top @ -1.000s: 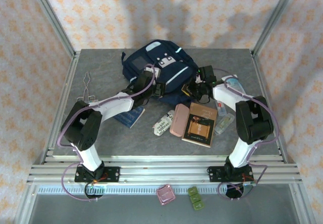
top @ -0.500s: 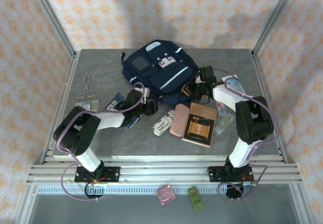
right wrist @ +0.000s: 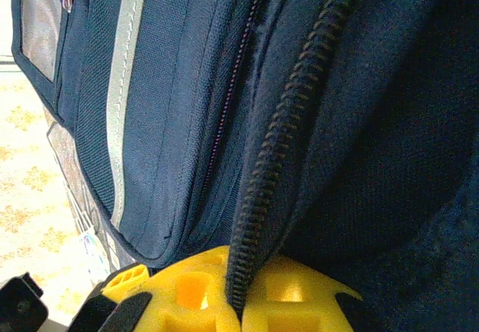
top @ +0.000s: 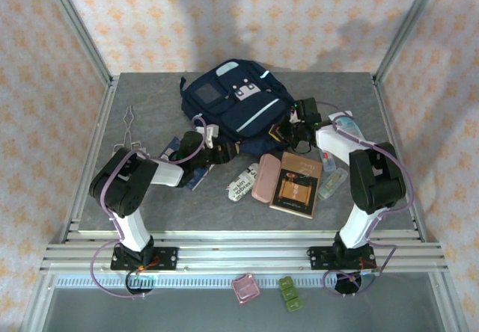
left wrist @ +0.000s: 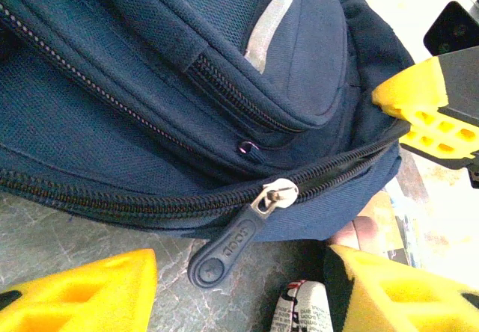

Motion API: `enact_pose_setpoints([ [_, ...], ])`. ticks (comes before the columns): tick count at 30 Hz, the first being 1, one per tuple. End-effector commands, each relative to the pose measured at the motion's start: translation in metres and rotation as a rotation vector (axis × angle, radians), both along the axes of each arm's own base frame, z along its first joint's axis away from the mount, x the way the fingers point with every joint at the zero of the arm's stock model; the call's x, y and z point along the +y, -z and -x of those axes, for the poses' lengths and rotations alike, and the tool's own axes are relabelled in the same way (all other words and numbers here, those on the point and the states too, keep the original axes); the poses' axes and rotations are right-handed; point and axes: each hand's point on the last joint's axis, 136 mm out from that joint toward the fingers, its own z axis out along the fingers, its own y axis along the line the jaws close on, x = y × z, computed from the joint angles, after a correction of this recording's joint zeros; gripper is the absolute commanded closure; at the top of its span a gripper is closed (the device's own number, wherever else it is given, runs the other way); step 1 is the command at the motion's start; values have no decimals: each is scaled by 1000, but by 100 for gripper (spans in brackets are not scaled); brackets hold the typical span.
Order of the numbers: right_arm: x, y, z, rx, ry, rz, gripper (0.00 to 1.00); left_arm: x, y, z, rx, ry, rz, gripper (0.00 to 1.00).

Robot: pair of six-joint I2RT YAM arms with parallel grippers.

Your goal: Pack the student bag

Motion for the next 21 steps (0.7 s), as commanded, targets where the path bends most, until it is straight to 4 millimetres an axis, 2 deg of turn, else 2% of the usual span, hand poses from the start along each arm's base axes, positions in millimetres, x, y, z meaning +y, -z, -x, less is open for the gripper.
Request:
enact_pose_setpoints([
  [1, 11, -35, -18, -136, -18, -70, 100, -7, -15, -12, -46, 17, 43, 39],
  [5, 12, -34, -17, -134, -21, -79, 100, -12, -19, -20, -58, 29, 63, 40],
  [8, 11, -33, -17, -132, -19, -76, 100, -17, -23, -21, -56, 50, 89, 49],
  [12, 12, -33, -17, -134, -19, -78, 100, -19, -22, -19, -51, 63, 94, 69],
  [18, 12, -32, -17, -131, -16, -83, 100, -19, -20, -17, -37, 71, 94, 82],
  [21, 12, -32, -16, -131, -15, -84, 100, -20, -19, -16, -36, 78, 80, 96],
])
